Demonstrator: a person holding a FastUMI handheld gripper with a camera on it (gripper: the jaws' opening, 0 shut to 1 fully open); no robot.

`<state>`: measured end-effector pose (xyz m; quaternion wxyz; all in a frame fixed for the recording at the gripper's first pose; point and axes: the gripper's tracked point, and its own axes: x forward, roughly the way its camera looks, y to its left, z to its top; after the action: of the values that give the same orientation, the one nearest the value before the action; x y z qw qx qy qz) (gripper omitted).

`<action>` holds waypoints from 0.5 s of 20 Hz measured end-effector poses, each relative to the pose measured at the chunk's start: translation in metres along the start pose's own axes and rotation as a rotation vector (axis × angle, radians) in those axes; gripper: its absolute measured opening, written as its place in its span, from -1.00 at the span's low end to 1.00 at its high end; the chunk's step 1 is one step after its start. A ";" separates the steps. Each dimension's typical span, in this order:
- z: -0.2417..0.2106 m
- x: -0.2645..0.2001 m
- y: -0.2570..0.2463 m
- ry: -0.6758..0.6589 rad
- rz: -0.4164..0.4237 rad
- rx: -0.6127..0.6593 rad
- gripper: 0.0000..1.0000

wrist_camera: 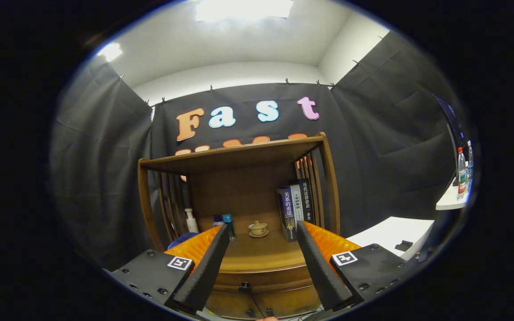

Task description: Pull open the drawer, take out the items inside it, and place them on the countertop above the cabinet.

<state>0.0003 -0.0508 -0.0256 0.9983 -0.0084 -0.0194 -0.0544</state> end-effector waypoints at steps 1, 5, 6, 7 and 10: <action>-0.006 0.004 0.002 0.006 0.008 -0.015 0.96; -0.035 0.023 -0.001 0.035 -0.009 -0.035 0.96; -0.042 0.029 0.005 0.041 -0.001 -0.021 0.96; -0.050 0.036 0.010 0.045 0.005 -0.004 0.96; -0.086 0.055 0.013 0.066 -0.001 0.013 0.96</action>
<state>0.0592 -0.0454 -0.1098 0.9984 -0.0001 0.0132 -0.0550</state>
